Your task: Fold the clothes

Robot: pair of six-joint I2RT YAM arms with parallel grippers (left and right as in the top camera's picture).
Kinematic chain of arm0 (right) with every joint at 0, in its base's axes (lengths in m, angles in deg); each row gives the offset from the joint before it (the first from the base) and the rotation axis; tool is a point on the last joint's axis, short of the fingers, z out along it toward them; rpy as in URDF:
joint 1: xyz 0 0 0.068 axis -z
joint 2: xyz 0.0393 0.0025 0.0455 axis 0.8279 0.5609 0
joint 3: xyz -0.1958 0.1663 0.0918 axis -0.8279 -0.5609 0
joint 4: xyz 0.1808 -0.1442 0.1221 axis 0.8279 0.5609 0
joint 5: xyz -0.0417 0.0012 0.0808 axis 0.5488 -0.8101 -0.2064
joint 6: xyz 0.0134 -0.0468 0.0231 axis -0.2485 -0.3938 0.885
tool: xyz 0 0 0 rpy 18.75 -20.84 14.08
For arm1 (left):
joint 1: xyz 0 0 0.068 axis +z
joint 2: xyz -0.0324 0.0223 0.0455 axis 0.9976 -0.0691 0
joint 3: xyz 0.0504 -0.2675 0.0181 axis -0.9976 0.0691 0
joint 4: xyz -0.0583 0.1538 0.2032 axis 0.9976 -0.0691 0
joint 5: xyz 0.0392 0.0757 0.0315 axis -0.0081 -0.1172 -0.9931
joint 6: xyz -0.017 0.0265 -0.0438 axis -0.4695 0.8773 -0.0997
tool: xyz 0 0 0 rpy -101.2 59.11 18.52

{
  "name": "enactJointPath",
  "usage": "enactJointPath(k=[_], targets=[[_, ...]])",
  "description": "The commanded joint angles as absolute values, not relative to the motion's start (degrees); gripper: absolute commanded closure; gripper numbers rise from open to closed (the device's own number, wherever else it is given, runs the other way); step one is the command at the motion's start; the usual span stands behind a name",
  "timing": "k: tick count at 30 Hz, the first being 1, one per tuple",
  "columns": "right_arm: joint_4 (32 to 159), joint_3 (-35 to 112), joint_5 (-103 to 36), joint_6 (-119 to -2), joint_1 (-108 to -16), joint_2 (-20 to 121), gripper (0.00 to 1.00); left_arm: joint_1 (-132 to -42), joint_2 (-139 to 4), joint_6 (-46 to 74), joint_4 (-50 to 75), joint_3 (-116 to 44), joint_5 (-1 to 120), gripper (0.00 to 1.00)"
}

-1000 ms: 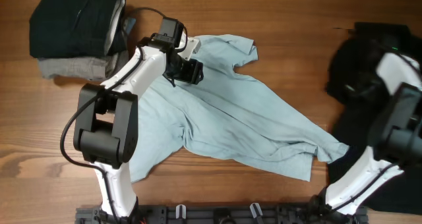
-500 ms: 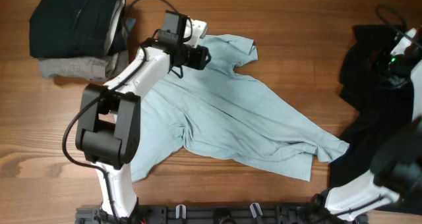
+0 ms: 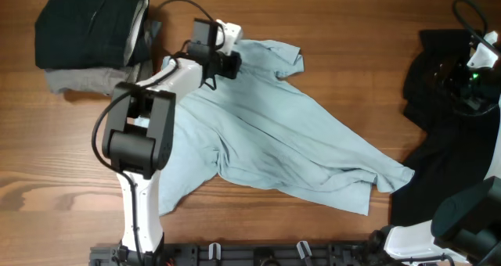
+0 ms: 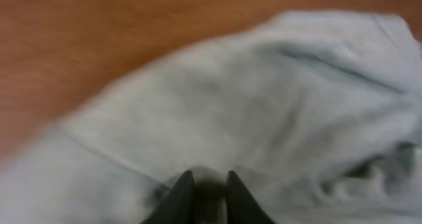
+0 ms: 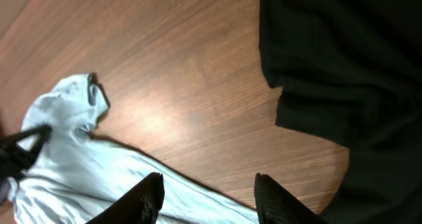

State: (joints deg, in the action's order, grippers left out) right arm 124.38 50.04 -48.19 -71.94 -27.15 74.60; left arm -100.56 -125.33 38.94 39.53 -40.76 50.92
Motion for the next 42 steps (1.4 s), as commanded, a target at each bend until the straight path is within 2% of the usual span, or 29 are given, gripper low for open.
enactJointPath(k=[1,3,5,8,10,13,14,16,20,23,27,30,32,34,36,42], targets=[[125.2,48.5,-44.0,-73.2,-28.8,74.0,0.51,-92.1,-132.4,32.9,42.3,-39.8,44.7,0.74],[126.2,47.7,-43.2,-74.3,-30.1,74.1,0.51,-87.6,-132.5,27.2,46.4,-39.9,46.3,0.71],[126.0,46.1,-43.0,-75.3,-32.6,74.1,0.51,-84.3,-132.3,24.4,48.2,-41.8,55.6,0.72],[123.0,41.9,-43.0,-75.3,-37.1,74.1,0.51,-83.0,-132.2,24.1,47.9,-45.5,65.3,0.73],[120.0,38.4,-43.0,-75.3,-40.2,74.1,0.48,-83.3,-131.7,24.1,47.3,-46.9,66.2,0.73],[115.1,32.8,-43.0,-75.1,-45.2,74.8,0.35,-84.5,-130.0,24.1,47.1,-47.5,66.2,0.64],[113.7,31.4,-42.8,-74.7,-46.3,75.0,0.32,-84.7,-129.2,24.1,46.8,-47.5,66.2,0.58],[110.2,28.6,-39.5,-71.2,-48.3,75.9,0.33,-85.3,-126.4,24.1,45.3,-47.5,66.2,0.50],[104.2,26.8,-27.1,-60.7,-48.2,78.1,0.32,-85.9,-119.5,24.1,38.5,-47.5,66.2,0.42],[99.5,26.8,-26.6,-62.3,-47.4,79.1,0.33,-86.3,-114.4,24.8,31.4,-47.5,66.2,0.39],[96.7,26.8,-28.5,-64.8,-47.4,83.4,0.39,-87.1,-108.8,27.9,23.6,-47.5,66.2,0.33],[96.6,26.8,-30.8,-65.6,-47.4,87.8,0.48,-87.8,-105.0,30.4,19.9,-47.5,66.2,0.32],[96.6,26.8,-32.8,-65.7,-47.4,90.0,0.61,-88.1,-102.3,31.0,17.5,-47.5,65.9,0.32],[96.5,26.8,-33.0,-65.7,-47.4,90.8,0.87,-88.2,-100.1,31.1,15.5,-47.5,65.7,0.32],[95.2,27.0,-32.9,-67.8,-47.3,90.6,0.96,-88.2,-99.0,31.1,14.0,-47.5,65.7,0.32],[91.0,39.6,-34.1,-70.2,-47.2,88.6,0.96,-88.2,-97.0,33.8,8.3,-47.5,64.2,0.34]])
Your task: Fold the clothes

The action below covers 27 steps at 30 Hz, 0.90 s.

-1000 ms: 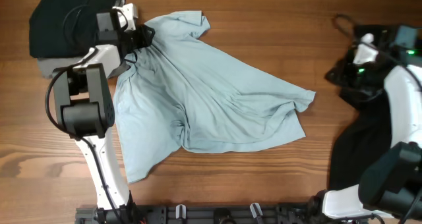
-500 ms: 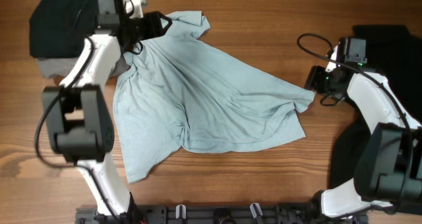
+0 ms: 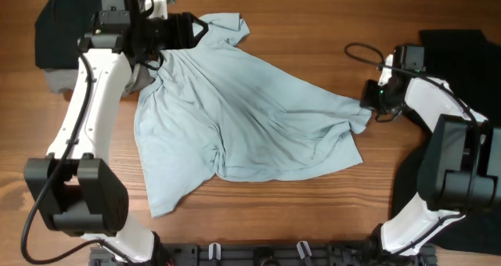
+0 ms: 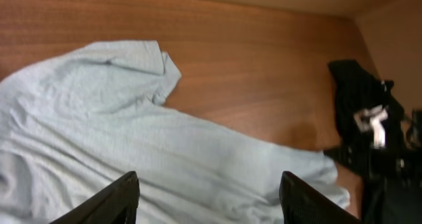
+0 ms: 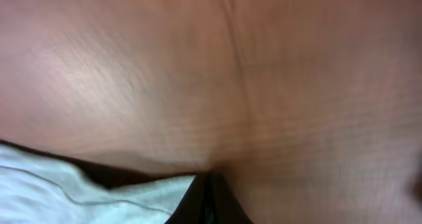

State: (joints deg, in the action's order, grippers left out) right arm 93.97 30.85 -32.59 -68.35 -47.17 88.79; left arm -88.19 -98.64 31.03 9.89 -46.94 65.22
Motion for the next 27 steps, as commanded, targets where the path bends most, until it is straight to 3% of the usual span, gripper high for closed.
enactJointPath(k=[1,5,9,12,19,27], targets=[[89.9,42.3,-34.0,-70.2,-47.1,88.4,0.96,-88.2,-97.0,33.8,7.9,-47.5,63.9,0.34],[82.5,55.6,-30.8,-69.8,-45.8,88.2,0.96,-88.2,-97.0,33.8,5.8,-47.5,63.0,0.34],[72.3,57.6,-23.2,-70.1,-44.4,88.8,0.96,-88.2,-97.0,33.8,5.0,-47.5,62.3,0.35],[73.1,57.6,-23.1,-70.1,-43.0,90.0,0.00,-88.2,-97.0,33.8,4.5,-47.5,62.3,0.34],[88.4,57.6,-25.0,-70.0,-41.9,89.0,0.00,-88.2,-97.0,33.8,0.1,-47.5,61.8,0.30],[110.0,57.6,-46.7,-70.2,-41.9,85.9,0.00,-88.2,-97.0,35.3,-13.2,-47.5,54.3,0.31]])
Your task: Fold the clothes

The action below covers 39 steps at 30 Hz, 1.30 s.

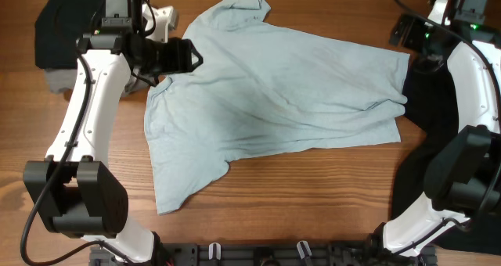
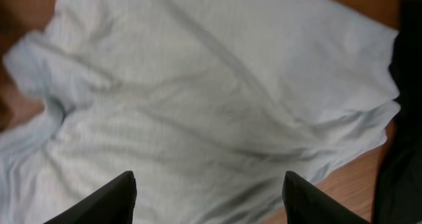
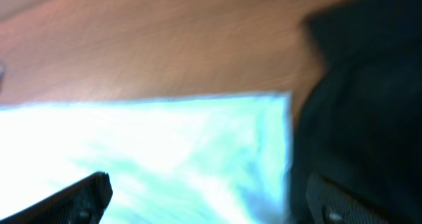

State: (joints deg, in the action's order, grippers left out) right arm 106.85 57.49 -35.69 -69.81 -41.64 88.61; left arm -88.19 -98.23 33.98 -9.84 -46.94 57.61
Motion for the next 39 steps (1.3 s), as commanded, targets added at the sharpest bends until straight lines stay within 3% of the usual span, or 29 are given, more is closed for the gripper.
enactJointPath(k=[1,4,9,12,14,17,19,21,22,23,27,29,34,36,39], targets=[[112.0,57.6,-48.7,-70.3,-41.9,85.8,0.03,-88.2,-97.0,35.3,-14.2,-47.5,53.7,0.32],[118.5,57.6,-50.5,-70.2,-42.2,85.8,0.12,-88.2,-97.0,35.3,-17.3,-47.3,50.4,0.33],[129.7,57.6,-49.0,-72.2,-43.2,85.8,0.14,-88.2,-97.0,35.0,-22.8,-46.8,47.3,0.34],[135.6,57.2,-46.1,-73.0,-44.5,85.8,0.14,-88.2,-97.1,29.4,-22.6,-43.1,43.3,0.44],[135.7,55.4,-43.4,-73.0,-44.5,85.8,0.09,-88.2,-97.1,27.4,-20.1,-38.8,43.4,0.43],[133.9,49.3,-39.3,-69.1,-42.9,85.8,0.13,-88.2,-97.1,25.7,-15.4,-32.6,43.4,0.42],[132.5,44.1,-39.0,-67.3,-41.4,85.8,0.19,-88.1,-97.1,24.5,-12.0,-28.9,43.4,0.38],[131.2,39.8,-39.2,-65.6,-40.0,85.8,0.44,-88.1,-97.1,23.8,-9.5,-26.5,43.4,0.37],[130.8,37.8,-39.3,-64.9,-39.4,85.8,0.61,-88.1,-97.1,23.9,-8.1,-25.2,43.4,0.36],[130.0,36.2,-39.4,-64.5,-39.1,85.8,0.64,-88.1,-97.1,23.9,-7.3,-24.6,43.4,0.35],[125.4,32.1,-40.7,-63.7,-39.2,85.8,0.63,-88.1,-97.1,23.9,-5.6,-23.9,43.4,0.33],[122.4,30.5,-41.6,-62.2,-39.3,85.8,0.52,-88.1,-97.1,23.9,-5.2,-23.9,43.4,0.32],[116.2,25.4,-38.1,-57.5,-39.3,85.8,0.51,-88.1,-97.1,23.9,-5.2,-23.9,43.4,0.29],[113.8,23.6,-36.3,-56.2,-39.3,85.8,0.54,-88.1,-97.1,23.9,-5.2,-23.9,43.4,0.29],[112.8,22.9,-35.9,-56.2,-39.3,85.8,0.73,-88.1,-97.1,24.0,-5.4,-23.9,43.4,0.26]])
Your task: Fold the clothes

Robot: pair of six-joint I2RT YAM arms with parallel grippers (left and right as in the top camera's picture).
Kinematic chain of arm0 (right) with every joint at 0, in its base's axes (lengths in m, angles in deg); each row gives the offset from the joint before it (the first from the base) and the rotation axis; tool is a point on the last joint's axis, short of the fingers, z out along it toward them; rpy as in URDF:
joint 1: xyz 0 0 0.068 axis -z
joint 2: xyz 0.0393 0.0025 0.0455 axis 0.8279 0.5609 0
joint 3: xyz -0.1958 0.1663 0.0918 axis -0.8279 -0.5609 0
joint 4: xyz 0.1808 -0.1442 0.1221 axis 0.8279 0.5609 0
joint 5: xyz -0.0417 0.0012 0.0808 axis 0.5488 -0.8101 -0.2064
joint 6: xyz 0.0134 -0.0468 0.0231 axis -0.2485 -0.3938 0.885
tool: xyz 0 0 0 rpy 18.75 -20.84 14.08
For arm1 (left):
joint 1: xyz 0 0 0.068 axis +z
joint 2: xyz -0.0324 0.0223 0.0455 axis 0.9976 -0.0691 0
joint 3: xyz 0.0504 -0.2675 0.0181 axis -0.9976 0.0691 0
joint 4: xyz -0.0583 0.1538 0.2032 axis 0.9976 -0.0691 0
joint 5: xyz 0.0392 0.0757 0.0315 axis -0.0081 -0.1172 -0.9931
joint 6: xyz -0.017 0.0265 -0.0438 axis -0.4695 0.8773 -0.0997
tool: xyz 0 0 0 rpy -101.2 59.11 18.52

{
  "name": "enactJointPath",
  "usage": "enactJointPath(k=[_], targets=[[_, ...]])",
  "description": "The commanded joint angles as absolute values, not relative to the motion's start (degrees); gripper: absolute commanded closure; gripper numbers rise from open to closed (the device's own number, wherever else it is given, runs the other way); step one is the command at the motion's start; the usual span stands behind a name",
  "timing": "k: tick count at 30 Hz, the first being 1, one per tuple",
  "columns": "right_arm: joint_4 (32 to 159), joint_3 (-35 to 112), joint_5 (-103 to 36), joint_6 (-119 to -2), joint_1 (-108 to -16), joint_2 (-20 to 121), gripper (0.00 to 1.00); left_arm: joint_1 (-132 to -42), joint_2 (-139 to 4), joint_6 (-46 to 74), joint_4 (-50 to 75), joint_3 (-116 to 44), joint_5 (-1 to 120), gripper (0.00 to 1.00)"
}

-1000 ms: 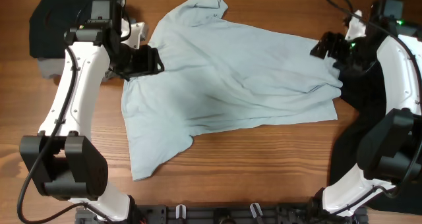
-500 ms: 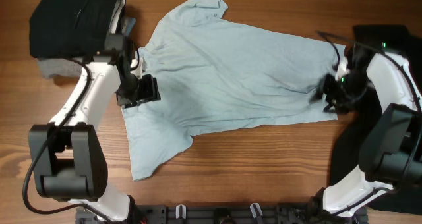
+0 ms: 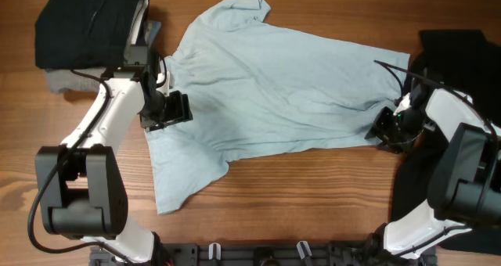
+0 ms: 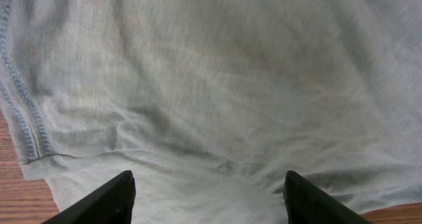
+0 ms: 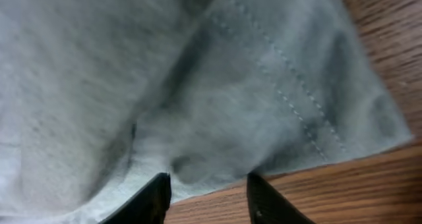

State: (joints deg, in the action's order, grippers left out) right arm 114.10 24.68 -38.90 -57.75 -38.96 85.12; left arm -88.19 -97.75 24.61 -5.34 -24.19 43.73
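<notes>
A light blue T-shirt (image 3: 282, 86) lies spread across the wooden table, collar at the far left, one sleeve toward the front left. My left gripper (image 3: 168, 109) hovers open over the shirt's left side near the armpit; in its wrist view only cloth (image 4: 211, 85) lies between the wide-apart fingers (image 4: 112, 197). My right gripper (image 3: 387, 129) stands open at the shirt's right front corner, where the stitched hem (image 5: 290, 112) meets bare wood, its fingers (image 5: 151, 197) to either side of the cloth edge.
A folded black garment (image 3: 90, 27) sits on a grey one (image 3: 74, 80) at the back left. Dark clothes (image 3: 458, 51) lie at the right edge and down to the front right (image 3: 411, 192). A black rack (image 3: 258, 254) runs along the front.
My left gripper has moved from the shirt's upper left shoulder down to its left side. My right gripper has gone from the back right corner to the front right corner. Both stay open.
The shirt first lay bunched on a diagonal, my left gripper shut on its collar end and the right arm off over the dark clothes. Then the right gripper was shut on the shirt's right end. After that the shirt lay flat with both grippers open, as now.
</notes>
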Motion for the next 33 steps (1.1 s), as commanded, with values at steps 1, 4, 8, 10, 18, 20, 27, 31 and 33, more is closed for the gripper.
enactJointPath(k=[1,4,8,10,18,20,27,31,33], targets=[[112.8,23.0,-35.0,-56.3,-39.3,85.8,0.78,-88.1,-97.1,24.2,-5.4,-23.9,43.4,0.26],[113.6,24.5,-31.6,-60.6,-39.3,85.4,0.85,-88.1,-97.1,24.3,-5.6,-23.9,43.4,0.25],[116.7,26.7,-31.6,-62.0,-39.3,82.3,0.96,-88.1,-97.1,24.3,-6.8,-23.9,43.4,0.25],[118.8,28.0,-34.4,-64.2,-39.4,77.8,0.95,-88.1,-97.1,24.3,-8.6,-23.9,43.4,0.25],[130.5,29.1,-38.6,-63.7,-39.4,60.8,0.96,-88.1,-97.1,24.3,-13.5,-23.9,43.4,0.20],[133.1,29.1,-38.6,-63.7,-39.4,59.5,0.96,-87.9,-97.1,24.3,-15.9,-23.9,43.4,0.12],[135.3,28.9,-36.3,-63.7,-39.4,59.1,0.96,-83.8,-97.1,18.6,-20.7,-23.6,43.4,0.16],[133.7,28.9,-37.8,-64.1,-39.4,59.1,0.96,-80.8,-97.1,16.9,-18.6,-21.3,42.4,0.19],[133.2,28.9,-37.7,-64.4,-39.4,59.1,0.96,-78.4,-97.1,16.8,-14.0,-17.9,42.2,0.23]])
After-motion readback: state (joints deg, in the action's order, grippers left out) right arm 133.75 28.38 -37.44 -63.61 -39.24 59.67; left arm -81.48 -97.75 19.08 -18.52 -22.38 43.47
